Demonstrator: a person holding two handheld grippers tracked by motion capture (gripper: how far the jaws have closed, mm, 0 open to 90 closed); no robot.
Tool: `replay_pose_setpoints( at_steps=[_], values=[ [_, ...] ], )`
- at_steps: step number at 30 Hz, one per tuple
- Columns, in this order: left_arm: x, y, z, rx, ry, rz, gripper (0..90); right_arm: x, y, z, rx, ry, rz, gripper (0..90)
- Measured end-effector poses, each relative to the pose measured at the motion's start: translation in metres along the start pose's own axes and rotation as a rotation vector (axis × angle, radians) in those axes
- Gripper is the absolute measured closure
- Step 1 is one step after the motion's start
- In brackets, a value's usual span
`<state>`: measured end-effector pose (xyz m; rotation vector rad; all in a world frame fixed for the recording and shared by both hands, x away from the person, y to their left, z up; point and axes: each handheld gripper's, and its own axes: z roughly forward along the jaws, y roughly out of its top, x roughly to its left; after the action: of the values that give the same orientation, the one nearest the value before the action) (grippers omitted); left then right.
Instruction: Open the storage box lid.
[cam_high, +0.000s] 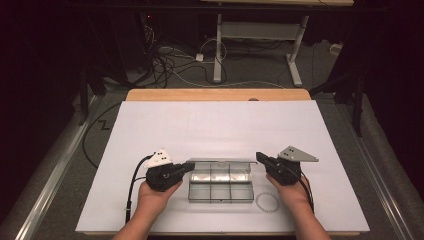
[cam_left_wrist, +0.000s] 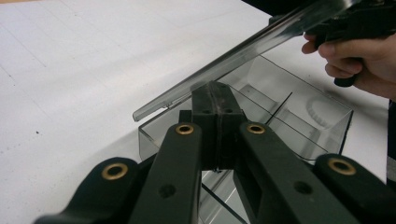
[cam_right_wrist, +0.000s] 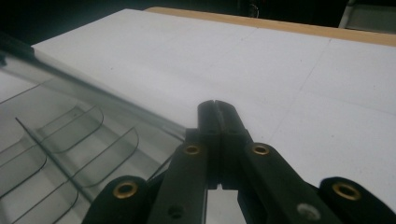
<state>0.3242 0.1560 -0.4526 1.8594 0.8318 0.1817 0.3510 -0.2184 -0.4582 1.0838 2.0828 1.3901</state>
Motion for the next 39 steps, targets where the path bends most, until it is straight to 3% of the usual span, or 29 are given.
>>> replay_pose_setpoints(
  at_steps=[3, 12, 24, 39],
  values=[
    [0.001, 0.002, 0.001, -0.002, 0.003, -0.002, 87.8, 0.000, 0.005, 0.004, 0.001, -0.019, -0.008, 90.0],
    [0.004, 0.007, 0.005, -0.013, 0.008, -0.001, 87.9, 0.001, 0.013, 0.010, -0.024, -0.008, -0.019, 90.0],
    [0.007, 0.011, 0.005, -0.020, 0.026, -0.006, 87.9, -0.005, 0.019, 0.019, -0.055, 0.006, 0.028, 90.0],
    [0.014, 0.014, 0.012, -0.017, 0.041, -0.021, 87.9, -0.001, 0.029, 0.023, -0.087, 0.027, 0.023, 90.0]
  ],
)
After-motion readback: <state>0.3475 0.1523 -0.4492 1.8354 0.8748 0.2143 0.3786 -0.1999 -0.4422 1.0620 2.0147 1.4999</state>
